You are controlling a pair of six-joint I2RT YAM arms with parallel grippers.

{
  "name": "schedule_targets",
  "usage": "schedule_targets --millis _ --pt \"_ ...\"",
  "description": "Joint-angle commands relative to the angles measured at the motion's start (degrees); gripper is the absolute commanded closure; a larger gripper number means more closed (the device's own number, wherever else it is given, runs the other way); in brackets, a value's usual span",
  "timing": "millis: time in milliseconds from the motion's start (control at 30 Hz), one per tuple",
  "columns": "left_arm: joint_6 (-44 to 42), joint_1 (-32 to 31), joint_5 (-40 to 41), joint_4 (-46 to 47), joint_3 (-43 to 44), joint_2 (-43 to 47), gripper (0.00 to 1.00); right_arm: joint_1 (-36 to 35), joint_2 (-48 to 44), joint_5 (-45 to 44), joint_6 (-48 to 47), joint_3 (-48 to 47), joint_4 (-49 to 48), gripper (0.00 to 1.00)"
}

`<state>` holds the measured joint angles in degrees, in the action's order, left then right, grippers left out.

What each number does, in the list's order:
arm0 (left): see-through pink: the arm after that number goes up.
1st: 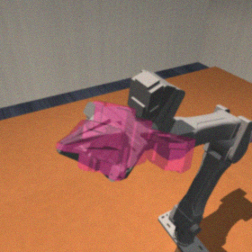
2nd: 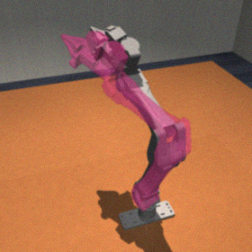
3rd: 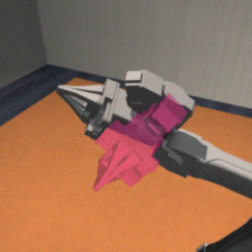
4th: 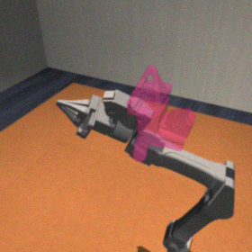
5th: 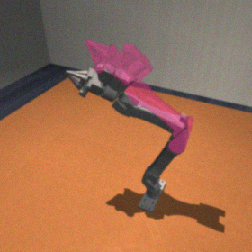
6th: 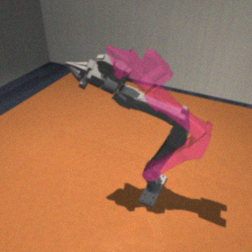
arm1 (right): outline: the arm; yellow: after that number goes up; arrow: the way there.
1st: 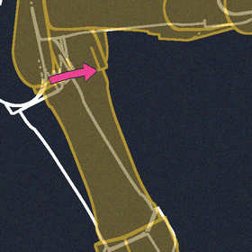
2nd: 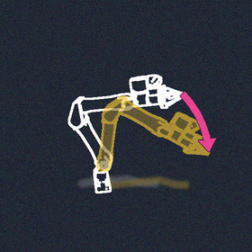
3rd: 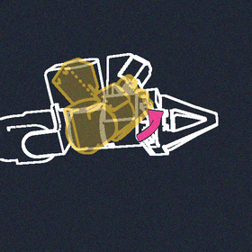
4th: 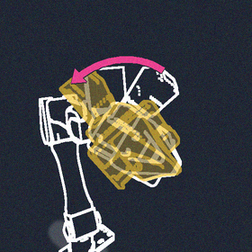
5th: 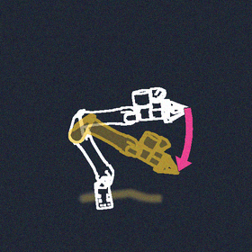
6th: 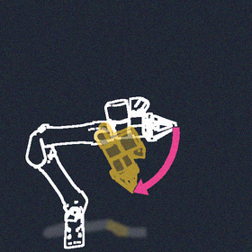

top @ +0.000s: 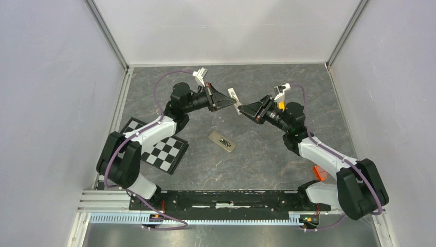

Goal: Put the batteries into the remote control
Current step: Pick up the battery cover at the center of the board.

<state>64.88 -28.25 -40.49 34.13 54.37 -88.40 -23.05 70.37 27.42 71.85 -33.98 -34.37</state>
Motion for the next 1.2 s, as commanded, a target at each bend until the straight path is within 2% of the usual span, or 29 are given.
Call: schedule_targets --millis 0,133,333,467,533,700,900,1033,1067,1167 --pt "1.4 0.1 1.0 4.8 -0.6 2.2 0.98 -1.3 1.7 -1.0 2.5 0.2 -5.8 0.61" --pt "1.3 0.1 0.7 4.7 -0.6 2.1 0.98 -1.8 2.2 -2.7 3.4 1.5 -7.9 0.71" --pt "1.2 0.1 0.8 4.5 -1.2 2.3 0.98 -2.0 2.9 -4.0 5.2 2.2 -10.4 0.68" --pt "1.0 0.2 0.9 4.7 -1.4 2.6 0.97 -2.1 3.7 -3.8 6.3 2.7 -11.7 0.82" --pt "0.8 0.1 1.2 4.4 -1.7 2.9 0.93 -2.2 3.8 -4.0 6.5 3.1 -11.9 0.89" --pt "-1.4 0.2 2.8 1.2 -2.8 4.1 0.67 -2.3 3.2 -4.3 5.3 3.6 -10.7 0.99" --pt "-5.4 0.3 6.6 -4.9 -5.3 6.9 0.23 -2.9 1.8 -4.7 3.6 5.6 -8.7 1.00" --pt "-11.0 0.8 12.4 -14.4 -6.9 10.3 0.08 -3.8 0.2 -5.1 1.5 8.2 -5.4 1.00" --pt "-12.5 0.9 14.4 -17.1 -7.5 11.4 0.01 -4.4 -0.2 -5.5 1.1 8.9 -4.3 1.00" --pt "-17.0 0.9 21.9 -23.1 -10.9 14.9 0.00 -6.6 -0.9 -6.8 0.0 11.0 -2.2 1.00"
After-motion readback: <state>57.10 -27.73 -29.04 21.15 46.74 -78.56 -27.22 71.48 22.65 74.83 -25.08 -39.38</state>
